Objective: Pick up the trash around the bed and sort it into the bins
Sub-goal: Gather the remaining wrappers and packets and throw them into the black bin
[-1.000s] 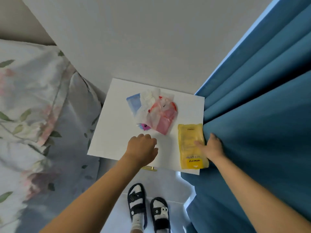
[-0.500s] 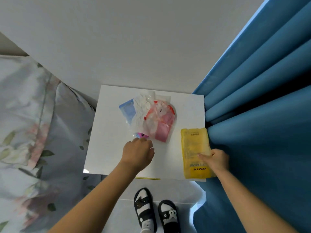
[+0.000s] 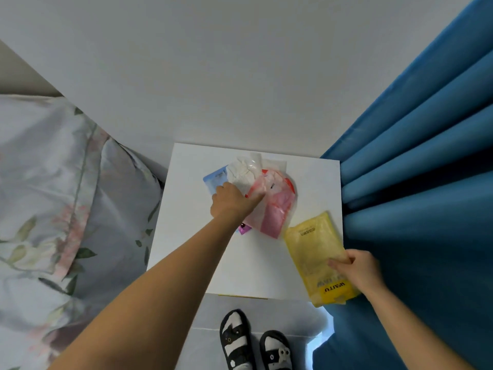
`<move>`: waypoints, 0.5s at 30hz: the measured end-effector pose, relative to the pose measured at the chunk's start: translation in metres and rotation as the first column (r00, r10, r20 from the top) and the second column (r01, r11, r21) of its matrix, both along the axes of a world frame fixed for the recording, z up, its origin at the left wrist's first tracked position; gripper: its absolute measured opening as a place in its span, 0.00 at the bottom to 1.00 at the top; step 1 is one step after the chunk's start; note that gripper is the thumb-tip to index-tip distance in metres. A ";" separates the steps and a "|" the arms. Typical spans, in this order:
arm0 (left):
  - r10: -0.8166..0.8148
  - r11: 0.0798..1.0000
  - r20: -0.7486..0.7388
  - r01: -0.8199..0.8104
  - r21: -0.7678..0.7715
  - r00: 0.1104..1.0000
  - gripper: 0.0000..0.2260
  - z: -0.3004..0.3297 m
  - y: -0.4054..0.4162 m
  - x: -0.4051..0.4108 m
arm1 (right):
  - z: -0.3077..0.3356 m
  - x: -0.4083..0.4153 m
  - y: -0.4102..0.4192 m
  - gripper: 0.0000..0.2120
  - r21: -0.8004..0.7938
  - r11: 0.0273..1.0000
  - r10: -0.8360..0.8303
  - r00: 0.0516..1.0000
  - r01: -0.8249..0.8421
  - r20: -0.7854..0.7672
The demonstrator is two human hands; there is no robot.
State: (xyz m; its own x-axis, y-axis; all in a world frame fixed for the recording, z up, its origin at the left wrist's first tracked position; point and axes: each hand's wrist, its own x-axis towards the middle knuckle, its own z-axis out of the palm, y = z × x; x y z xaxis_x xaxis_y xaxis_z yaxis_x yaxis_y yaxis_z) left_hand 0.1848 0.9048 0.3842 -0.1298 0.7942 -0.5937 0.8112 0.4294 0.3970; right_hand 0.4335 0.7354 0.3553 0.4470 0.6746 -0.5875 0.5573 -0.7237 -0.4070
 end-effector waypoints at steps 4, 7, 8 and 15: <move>-0.072 0.997 -0.106 0.072 0.003 0.992 0.42 -0.008 -0.001 0.017 | 0.001 -0.002 0.000 0.15 -0.012 1.000 -0.010 1.000 0.010 -0.015; -0.116 0.992 -0.146 0.121 0.029 0.983 0.33 -0.012 -0.006 0.031 | 0.004 -0.003 -0.002 0.12 -0.018 1.000 -0.001 1.000 0.000 -0.030; -0.104 0.994 -0.124 0.108 0.029 0.987 0.30 -0.014 -0.008 0.034 | 0.005 -0.003 -0.003 0.11 -0.019 1.000 0.003 0.999 -0.004 -0.038; -0.126 0.988 -0.101 0.134 0.075 0.987 0.18 -0.038 -0.012 0.035 | 0.006 -0.003 -0.007 0.10 -0.056 0.998 0.002 0.998 -0.005 -0.056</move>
State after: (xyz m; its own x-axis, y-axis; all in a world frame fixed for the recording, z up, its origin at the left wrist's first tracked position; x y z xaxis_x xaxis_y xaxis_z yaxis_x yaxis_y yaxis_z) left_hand 0.2195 0.8924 0.3460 -0.0754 0.8533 -0.5160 0.8938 0.2872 0.3445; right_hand 0.4302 0.7282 0.3617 0.4100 0.6415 -0.6483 0.5372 -0.7443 -0.3967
